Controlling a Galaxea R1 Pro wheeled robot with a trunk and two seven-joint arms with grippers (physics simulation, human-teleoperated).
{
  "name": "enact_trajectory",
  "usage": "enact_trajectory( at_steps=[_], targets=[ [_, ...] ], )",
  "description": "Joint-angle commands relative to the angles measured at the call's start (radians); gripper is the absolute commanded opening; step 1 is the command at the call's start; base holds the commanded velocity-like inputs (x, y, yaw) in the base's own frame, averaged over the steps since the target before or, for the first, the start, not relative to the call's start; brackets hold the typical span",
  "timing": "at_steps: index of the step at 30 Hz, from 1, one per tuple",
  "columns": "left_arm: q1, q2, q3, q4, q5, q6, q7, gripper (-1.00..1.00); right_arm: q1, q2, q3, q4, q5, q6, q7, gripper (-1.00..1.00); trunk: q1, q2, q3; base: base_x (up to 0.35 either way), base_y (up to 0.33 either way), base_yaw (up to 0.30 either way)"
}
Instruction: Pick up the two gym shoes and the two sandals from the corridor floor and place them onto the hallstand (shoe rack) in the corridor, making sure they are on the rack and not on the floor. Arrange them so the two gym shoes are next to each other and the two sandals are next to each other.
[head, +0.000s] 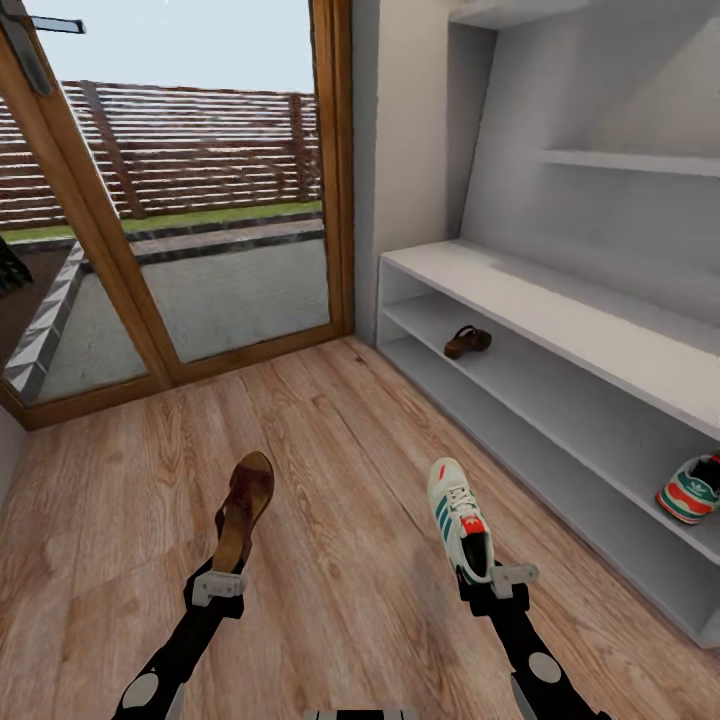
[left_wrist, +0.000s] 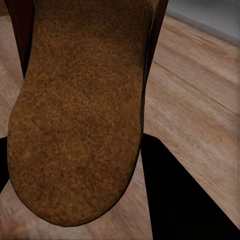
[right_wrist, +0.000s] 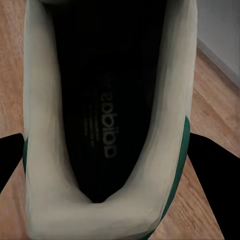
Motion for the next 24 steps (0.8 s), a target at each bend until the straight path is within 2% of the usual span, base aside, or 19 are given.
enact_trajectory(
  at_steps=[1,8,24],
  targets=[
    [-0.001,-0.002,0.008,0.000,-0.014,-0.005,-0.006,-1.00,-0.001,-0.001,0.003,0.001,0.007,-0.002,-0.006,-1.00,0.000,0.000,-0.001,0.000,0.000,-0.025],
    [-0.001,-0.002,0.007,0.000,-0.014,-0.006,-0.006,-1.00,-0.001,-0.001,0.003,0.001,0.009,-0.002,-0.006,-1.00,0.000,0.000,0.000,0.000,0.000,-0.101],
    [-0.001,-0.002,0.008,0.000,-0.014,-0.005,-0.006,-1.00,-0.001,-0.001,0.003,0.001,0.009,-0.002,-0.006,-1.00,0.000,0.000,0.006,0.000,0.000,-0.232]
  ],
)
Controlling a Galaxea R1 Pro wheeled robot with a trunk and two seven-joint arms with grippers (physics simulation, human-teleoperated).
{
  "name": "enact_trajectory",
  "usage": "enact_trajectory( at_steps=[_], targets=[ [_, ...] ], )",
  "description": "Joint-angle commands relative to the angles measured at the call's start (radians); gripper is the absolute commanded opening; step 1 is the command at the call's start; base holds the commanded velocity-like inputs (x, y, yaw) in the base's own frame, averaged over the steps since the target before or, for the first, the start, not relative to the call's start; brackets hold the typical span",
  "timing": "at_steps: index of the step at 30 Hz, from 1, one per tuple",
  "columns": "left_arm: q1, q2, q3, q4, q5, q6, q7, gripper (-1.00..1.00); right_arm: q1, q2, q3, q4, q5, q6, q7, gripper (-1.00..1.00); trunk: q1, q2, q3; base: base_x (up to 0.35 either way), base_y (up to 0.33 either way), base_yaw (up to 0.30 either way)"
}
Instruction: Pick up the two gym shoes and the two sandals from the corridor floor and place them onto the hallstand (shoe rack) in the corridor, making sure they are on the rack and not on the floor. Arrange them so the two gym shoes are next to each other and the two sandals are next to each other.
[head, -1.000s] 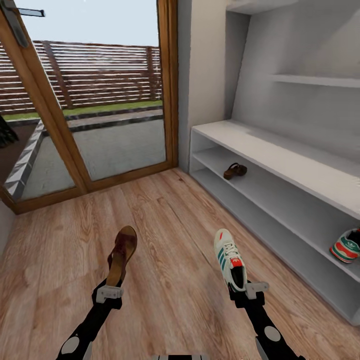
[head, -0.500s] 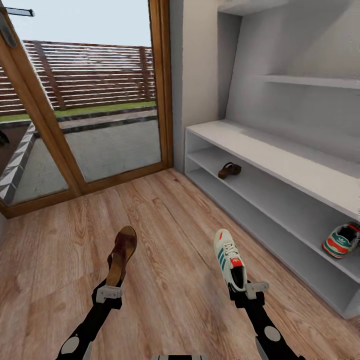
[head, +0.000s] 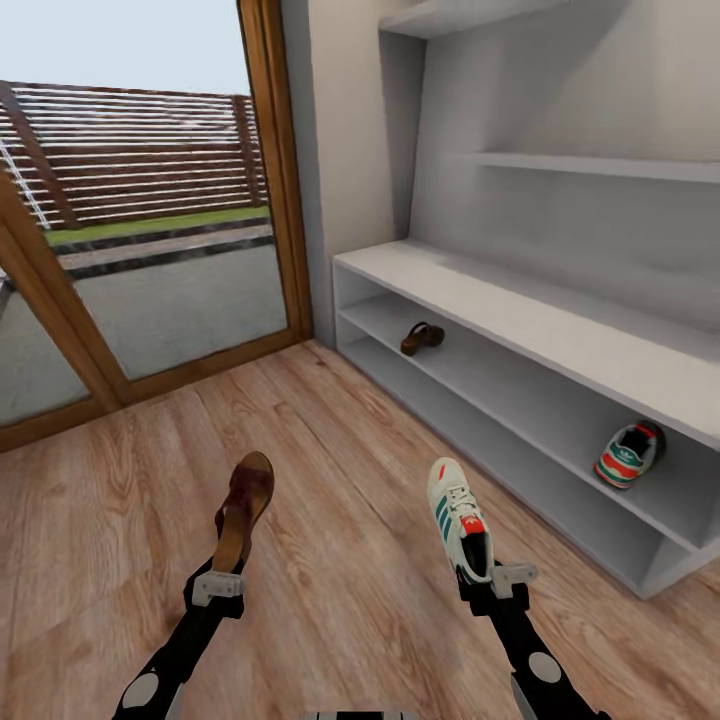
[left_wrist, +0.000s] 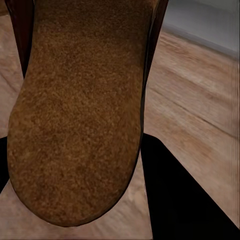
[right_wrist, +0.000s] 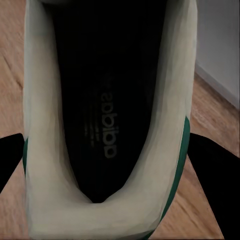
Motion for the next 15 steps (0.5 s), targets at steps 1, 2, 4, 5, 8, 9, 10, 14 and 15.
enact_trajectory(
  at_steps=[1,2,4,5,8,9,10,14,15],
  targets=[
    [-0.001,-0.002,0.008,-0.001,-0.013,-0.006,-0.006,-1.00,-0.001,-0.001,0.003,0.001,0.007,-0.002,-0.006,-1.00,0.000,0.000,0.000,0.000,0.000,-0.245],
    [-0.001,-0.002,0.008,-0.001,-0.013,-0.005,-0.006,-1.00,-0.001,-0.001,0.003,0.001,0.007,-0.002,-0.006,-1.00,0.000,0.000,0.000,0.000,0.000,-0.245],
    [-0.001,-0.002,0.007,-0.001,-0.013,-0.006,-0.006,-1.00,-0.001,-0.001,0.003,0.001,0.007,-0.002,-0.006,-1.00,0.000,0.000,0.001,0.000,0.000,-0.246],
    [-0.001,-0.002,0.007,-0.001,-0.013,-0.006,-0.006,-1.00,-0.001,-0.001,0.003,0.001,0.007,-0.002,-0.006,-1.00,0.000,0.000,0.001,0.000,0.000,-0.246],
    [-0.001,-0.002,0.007,-0.001,-0.013,-0.005,-0.006,-1.00,-0.001,-0.001,0.003,0.001,0.007,-0.002,-0.006,-1.00,0.000,0.000,0.003,0.000,0.000,-0.246],
    [-0.001,-0.002,0.007,-0.001,-0.013,-0.005,-0.006,-1.00,-0.001,-0.001,0.003,0.001,0.007,-0.002,-0.006,-1.00,0.000,0.000,0.003,0.000,0.000,-0.247],
    [-0.001,-0.002,0.008,-0.001,-0.013,-0.005,-0.006,-1.00,-0.001,-0.001,0.003,0.001,0.007,-0.002,-0.006,-1.00,0.000,0.000,0.004,0.000,0.000,-0.247],
    [-0.001,-0.002,0.008,-0.001,-0.013,-0.005,-0.006,-1.00,0.000,-0.001,0.003,0.001,0.007,-0.002,-0.006,-1.00,0.000,0.000,0.005,0.000,0.000,-0.247],
    [-0.001,-0.002,0.008,-0.001,-0.013,-0.005,-0.006,-1.00,0.000,-0.001,0.003,0.001,0.007,-0.002,-0.006,-1.00,0.000,0.000,0.006,0.000,0.000,-0.247]
  ],
)
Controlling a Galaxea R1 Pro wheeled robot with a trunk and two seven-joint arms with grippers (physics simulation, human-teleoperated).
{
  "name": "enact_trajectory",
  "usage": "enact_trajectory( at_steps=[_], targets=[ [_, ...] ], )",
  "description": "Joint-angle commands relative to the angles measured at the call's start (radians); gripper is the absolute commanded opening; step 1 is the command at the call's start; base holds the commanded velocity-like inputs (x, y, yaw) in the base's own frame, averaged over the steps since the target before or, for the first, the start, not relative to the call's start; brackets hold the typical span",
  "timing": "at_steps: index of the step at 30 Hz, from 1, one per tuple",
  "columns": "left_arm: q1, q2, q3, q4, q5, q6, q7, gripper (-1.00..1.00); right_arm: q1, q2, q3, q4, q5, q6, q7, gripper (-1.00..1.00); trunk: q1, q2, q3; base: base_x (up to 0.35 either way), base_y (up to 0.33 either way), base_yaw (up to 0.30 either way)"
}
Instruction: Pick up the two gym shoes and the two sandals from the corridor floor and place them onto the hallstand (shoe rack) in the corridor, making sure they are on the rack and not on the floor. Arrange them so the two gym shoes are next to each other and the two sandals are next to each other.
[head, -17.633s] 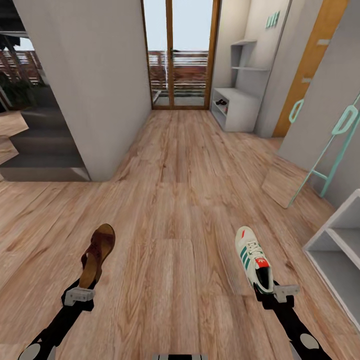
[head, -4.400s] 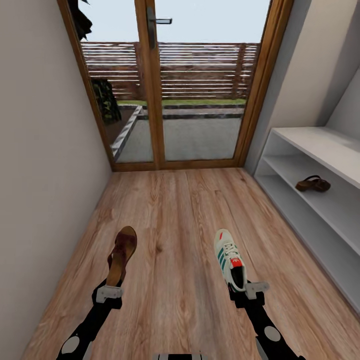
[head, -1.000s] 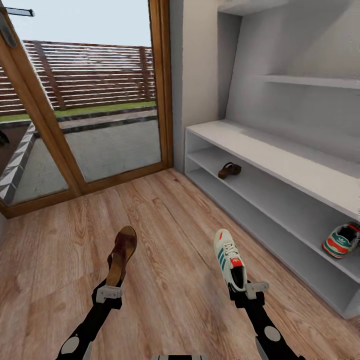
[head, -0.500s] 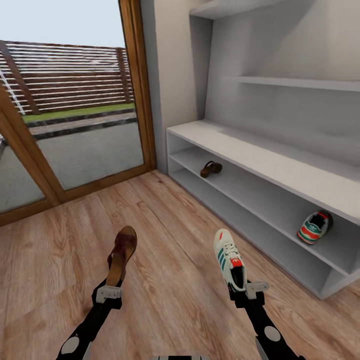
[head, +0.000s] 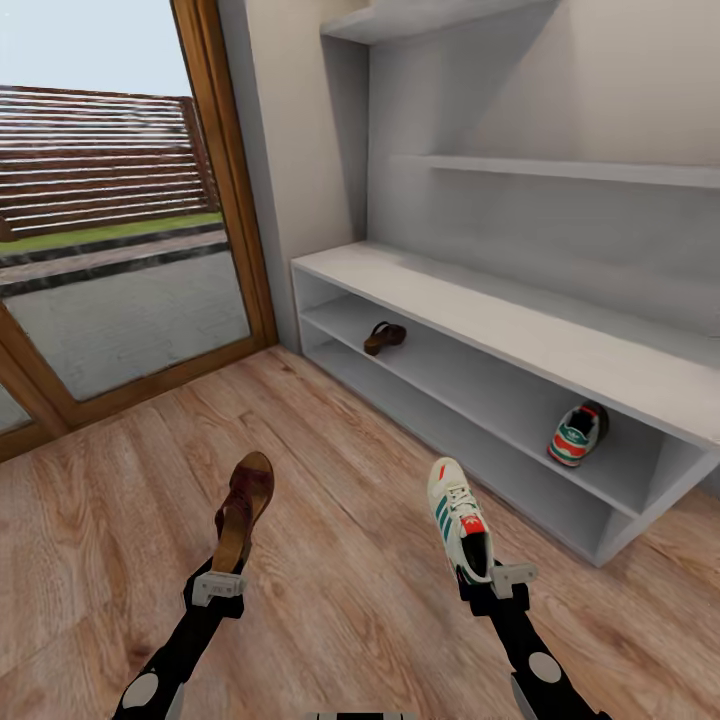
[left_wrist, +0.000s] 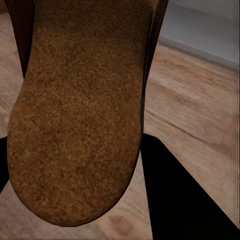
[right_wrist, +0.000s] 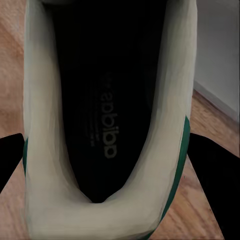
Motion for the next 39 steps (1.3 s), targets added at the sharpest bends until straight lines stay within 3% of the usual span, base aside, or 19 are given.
enact_trajectory(
  at_steps=[1,28,39],
  targets=[
    [-0.001,-0.002,0.008,-0.001,-0.013,-0.005,-0.006,-1.00,-0.001,-0.001,0.002,0.001,0.007,-0.002,-0.006,-1.00,0.000,0.000,0.000,0.000,0.000,-0.247],
    [-0.001,-0.002,0.007,-0.001,-0.013,-0.005,-0.006,-1.00,0.000,-0.002,0.001,0.001,0.004,-0.002,-0.006,-1.00,0.000,0.000,0.013,0.000,0.000,-0.246],
    [-0.001,-0.002,0.008,-0.001,-0.013,-0.005,-0.006,-1.00,0.000,-0.003,0.001,0.001,0.004,-0.002,-0.006,-1.00,0.000,0.000,0.014,0.000,0.000,-0.130]
  ],
)
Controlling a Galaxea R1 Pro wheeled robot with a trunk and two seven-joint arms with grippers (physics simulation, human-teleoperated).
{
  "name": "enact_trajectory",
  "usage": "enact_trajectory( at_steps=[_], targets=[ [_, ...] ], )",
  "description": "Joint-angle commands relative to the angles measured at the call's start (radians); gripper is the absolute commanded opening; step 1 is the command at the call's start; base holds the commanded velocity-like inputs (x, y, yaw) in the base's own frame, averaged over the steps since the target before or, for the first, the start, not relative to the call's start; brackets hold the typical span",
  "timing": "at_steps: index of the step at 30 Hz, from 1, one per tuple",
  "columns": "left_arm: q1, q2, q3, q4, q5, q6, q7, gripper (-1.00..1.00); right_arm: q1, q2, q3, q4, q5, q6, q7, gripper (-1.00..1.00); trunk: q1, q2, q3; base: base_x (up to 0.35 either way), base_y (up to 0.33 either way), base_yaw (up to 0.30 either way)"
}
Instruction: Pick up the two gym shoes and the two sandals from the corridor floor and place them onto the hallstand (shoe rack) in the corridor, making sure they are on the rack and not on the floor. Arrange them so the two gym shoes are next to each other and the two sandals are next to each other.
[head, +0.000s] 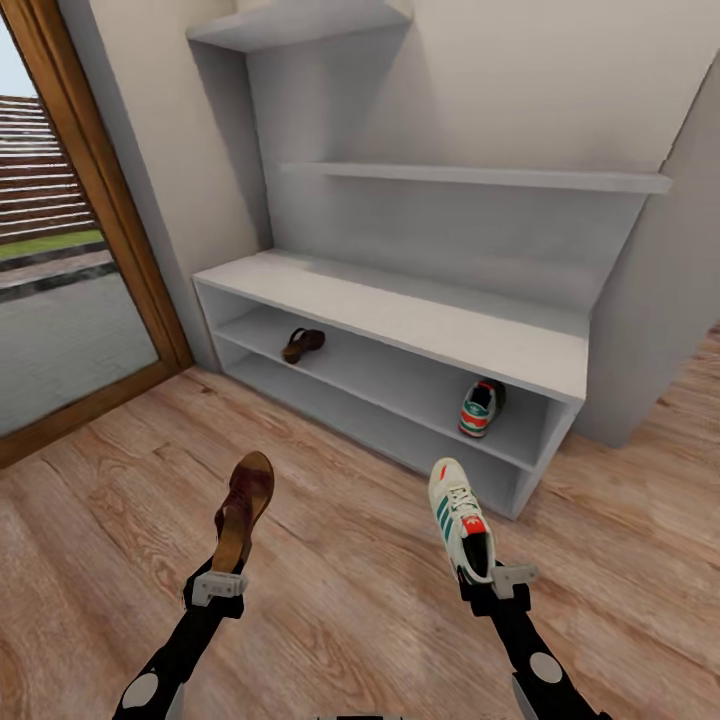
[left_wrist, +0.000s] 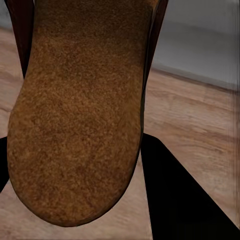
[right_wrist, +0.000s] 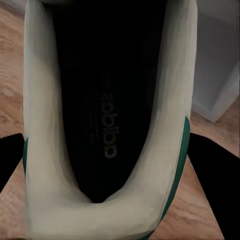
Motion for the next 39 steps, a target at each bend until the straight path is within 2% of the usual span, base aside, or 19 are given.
enact_trajectory(
  at_steps=[1,39],
  targets=[
    [-0.001,-0.002,0.008,-0.001,-0.014,-0.005,-0.006,-1.00,-0.001,-0.001,0.003,0.001,0.007,-0.002,-0.006,-1.00,0.000,0.000,-0.001,0.000,0.000,-0.244],
    [-0.001,-0.002,0.007,-0.001,-0.014,-0.006,-0.006,-1.00,-0.002,-0.004,0.000,0.001,0.005,0.000,-0.004,-1.00,0.000,0.000,-0.002,0.000,0.000,-0.280]
  ],
)
